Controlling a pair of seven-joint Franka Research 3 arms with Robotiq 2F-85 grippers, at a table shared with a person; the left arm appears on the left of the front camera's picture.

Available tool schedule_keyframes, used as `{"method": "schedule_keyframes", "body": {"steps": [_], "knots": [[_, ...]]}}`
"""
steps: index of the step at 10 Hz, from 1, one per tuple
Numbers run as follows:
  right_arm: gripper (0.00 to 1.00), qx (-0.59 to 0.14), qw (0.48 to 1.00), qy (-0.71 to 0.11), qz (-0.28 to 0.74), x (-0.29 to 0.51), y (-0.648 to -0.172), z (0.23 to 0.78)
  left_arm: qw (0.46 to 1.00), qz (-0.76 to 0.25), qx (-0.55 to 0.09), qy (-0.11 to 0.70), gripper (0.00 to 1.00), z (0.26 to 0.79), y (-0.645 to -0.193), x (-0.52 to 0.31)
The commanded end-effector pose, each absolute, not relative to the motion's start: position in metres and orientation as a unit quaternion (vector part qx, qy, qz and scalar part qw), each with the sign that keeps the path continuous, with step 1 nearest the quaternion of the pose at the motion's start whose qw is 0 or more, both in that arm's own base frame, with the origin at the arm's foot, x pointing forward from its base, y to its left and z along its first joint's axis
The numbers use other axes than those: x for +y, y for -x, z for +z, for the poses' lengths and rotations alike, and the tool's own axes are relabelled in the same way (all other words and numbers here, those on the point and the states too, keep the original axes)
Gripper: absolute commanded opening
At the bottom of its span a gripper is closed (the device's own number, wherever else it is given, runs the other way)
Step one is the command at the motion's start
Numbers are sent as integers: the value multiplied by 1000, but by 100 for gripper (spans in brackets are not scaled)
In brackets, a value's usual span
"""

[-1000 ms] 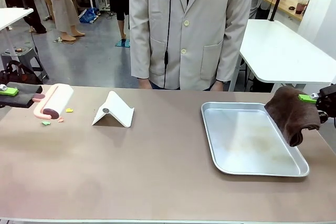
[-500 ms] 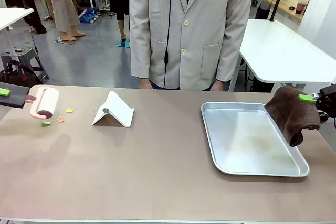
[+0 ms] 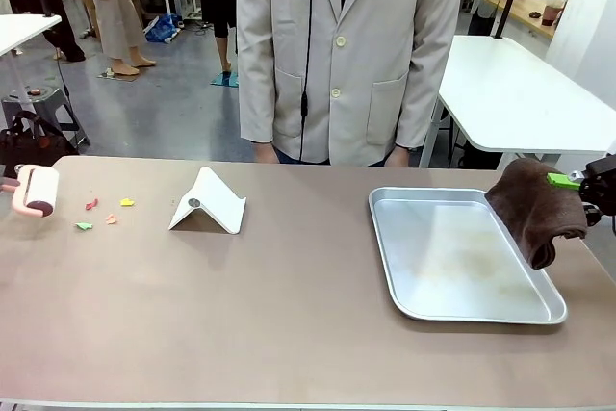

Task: Clean the surface of the table.
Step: Clean the area not pointed to by the person.

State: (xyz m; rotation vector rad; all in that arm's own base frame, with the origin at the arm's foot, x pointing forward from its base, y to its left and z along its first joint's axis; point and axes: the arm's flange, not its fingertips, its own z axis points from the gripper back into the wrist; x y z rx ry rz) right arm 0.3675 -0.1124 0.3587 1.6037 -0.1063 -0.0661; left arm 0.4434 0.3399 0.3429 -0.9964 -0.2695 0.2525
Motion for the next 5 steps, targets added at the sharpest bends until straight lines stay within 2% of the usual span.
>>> {"method": "schedule_keyframes", "body": {"steps": [1,2,3,5], "knots": [[0,-58,688,-723,-29,-113,-370,363,863,124,-77,483,22,341,-452,340],[0,-58,688,-723,-29,-113,-370,363,868,118,-66,478,22,337,-452,340],[0,-58,688,-723,-29,-113,-370,363,874,127,-51,466,4,334,-452,340],[0,-58,688,-723,-29,-113,-370,363,877,96,-31,470,4,329,-454,333]]}}
